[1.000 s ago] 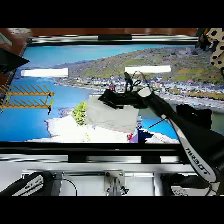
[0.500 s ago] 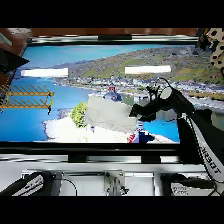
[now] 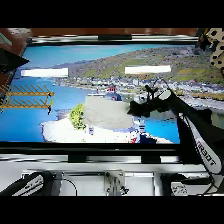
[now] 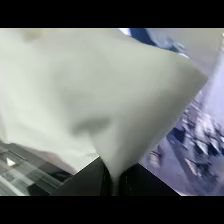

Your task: Fold the shirts.

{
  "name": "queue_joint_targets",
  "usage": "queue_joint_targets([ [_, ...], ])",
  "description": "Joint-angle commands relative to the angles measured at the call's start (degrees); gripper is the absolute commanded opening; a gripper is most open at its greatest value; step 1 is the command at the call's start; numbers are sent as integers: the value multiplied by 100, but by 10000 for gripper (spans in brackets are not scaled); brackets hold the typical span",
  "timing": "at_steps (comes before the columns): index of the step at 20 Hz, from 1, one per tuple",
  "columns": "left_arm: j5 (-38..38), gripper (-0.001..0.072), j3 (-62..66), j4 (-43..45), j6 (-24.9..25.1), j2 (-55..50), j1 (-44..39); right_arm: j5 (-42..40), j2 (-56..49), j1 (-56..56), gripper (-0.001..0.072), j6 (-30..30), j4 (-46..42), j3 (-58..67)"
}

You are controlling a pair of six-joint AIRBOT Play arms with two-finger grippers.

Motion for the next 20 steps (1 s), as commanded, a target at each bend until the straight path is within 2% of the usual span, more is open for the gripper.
queue_joint_targets([
  [1, 2, 34, -2, 2, -2, -2, 2, 256, 466, -341, 61, -1311, 1333, 601],
  [2, 2, 34, -2, 2, 0, -2, 2, 411, 756, -564, 61, -960, 1263, 977],
  [4, 2, 34, -2, 2, 2, -2, 2, 643, 1303, -1132, 62, 164, 955, 1725],
  [8, 2, 34, -2, 2, 9, 0, 2, 1777, 1952, -2594, 62, 1488, -275, 2938],
  [10, -22, 34, -2, 0, 138, 2, 0, 2398, 2041, -3303, 61, 1652, -407, 3259],
  [12, -133, 34, -2, 2, 160, 2, 2, 2638, 2039, -3875, 61, 1668, -409, 3449],
  [15, -243, 34, -2, 2, 175, 9, 2, 2387, 1993, -4395, 62, 1683, -396, 3469],
  [20, -240, 34, -2, 2, 175, 11, 0, 1840, 1615, -4465, 61, 1572, -352, 3467],
])
